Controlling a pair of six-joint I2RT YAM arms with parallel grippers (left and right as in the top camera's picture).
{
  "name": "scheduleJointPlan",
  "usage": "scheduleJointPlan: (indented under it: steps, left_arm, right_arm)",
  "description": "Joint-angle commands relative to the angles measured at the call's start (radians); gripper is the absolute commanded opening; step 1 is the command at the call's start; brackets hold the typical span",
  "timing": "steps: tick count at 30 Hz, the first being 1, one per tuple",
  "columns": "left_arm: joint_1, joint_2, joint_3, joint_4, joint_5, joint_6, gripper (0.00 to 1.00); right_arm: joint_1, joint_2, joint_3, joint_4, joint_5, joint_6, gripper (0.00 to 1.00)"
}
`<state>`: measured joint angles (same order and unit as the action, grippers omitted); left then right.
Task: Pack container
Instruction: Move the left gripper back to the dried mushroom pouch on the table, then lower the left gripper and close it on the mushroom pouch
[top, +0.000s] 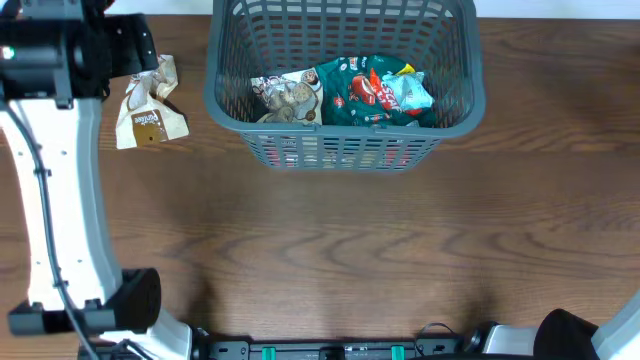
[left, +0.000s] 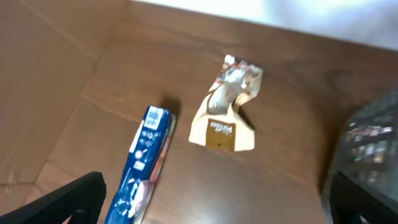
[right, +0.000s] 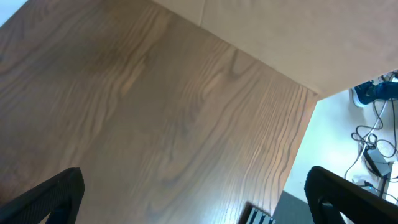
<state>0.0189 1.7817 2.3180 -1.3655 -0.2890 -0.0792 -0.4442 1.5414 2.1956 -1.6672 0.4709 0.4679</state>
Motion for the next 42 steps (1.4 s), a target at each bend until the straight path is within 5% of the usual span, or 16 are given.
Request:
scheduleJointPlan:
  steps: [1, 14, 42]
  left_arm:
    - [0.032, 0.095, -0.006, -0.018, -0.011, -0.013, 0.98]
    - [0.066, 0.375, -0.006, 0.096, 0.124, 0.132, 0.99]
    - [0.188, 0.721, -0.006, 0.249, 0.14, 0.145, 0.99]
  right_arm:
    - [-0.007, -0.01, 0.0, -0.002, 0.01, 0.017, 0.99]
    - [-0.007, -0.01, 0.0, -0.002, 0.01, 0.017, 0.99]
    - [-0.007, -0.01, 0.0, -0.001, 0.01, 0.017, 0.99]
